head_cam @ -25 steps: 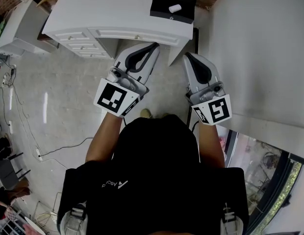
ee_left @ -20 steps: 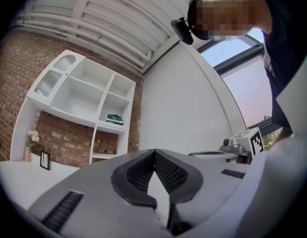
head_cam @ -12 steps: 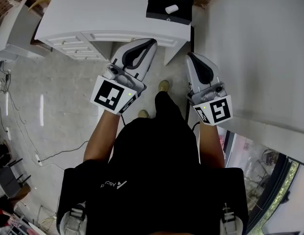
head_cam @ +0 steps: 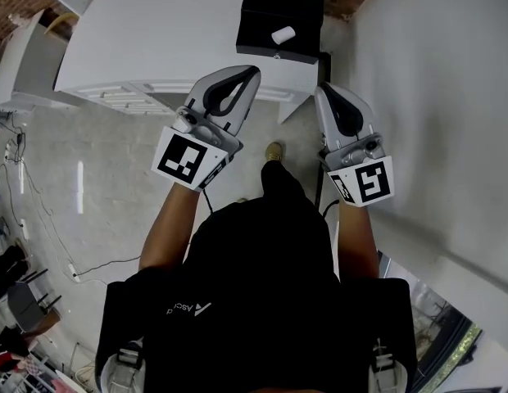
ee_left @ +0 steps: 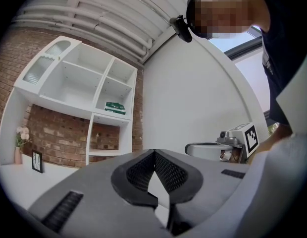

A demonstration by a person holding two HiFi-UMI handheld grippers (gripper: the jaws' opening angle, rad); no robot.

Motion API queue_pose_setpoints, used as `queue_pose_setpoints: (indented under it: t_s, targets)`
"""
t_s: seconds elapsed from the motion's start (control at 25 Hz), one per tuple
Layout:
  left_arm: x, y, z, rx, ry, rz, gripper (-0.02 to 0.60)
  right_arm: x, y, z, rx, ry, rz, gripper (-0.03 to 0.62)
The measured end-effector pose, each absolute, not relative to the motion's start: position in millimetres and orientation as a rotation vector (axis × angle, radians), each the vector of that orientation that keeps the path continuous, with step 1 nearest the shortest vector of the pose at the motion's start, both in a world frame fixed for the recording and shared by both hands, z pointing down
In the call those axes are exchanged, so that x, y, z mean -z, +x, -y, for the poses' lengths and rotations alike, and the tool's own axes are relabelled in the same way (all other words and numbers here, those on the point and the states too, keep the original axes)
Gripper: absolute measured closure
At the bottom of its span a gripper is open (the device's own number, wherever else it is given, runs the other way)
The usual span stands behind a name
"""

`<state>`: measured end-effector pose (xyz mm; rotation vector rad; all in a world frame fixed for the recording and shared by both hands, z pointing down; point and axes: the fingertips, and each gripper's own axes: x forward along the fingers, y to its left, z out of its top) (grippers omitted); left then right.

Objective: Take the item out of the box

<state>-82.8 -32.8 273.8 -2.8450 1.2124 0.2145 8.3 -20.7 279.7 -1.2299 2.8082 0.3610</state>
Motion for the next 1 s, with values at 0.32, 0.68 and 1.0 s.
queue_pose_setpoints:
  t_s: [0.32,0.68,1.0]
  targets:
    - [-307,-52,130,-0.072,-2.86,-1.231,0.581,-297,36,122,-0.358,-1.185,-2.855,0.592]
    - [-358,-16,221,0.186,-2.876,-1.287,0.581,-318,61,203,-0.306,-1.096,-2.922,0.592]
    - [-403,-4,265,0.464,-2.937,-1.312,0.581,-333,76,238,-0.26,-1.099,-2.931,0.592]
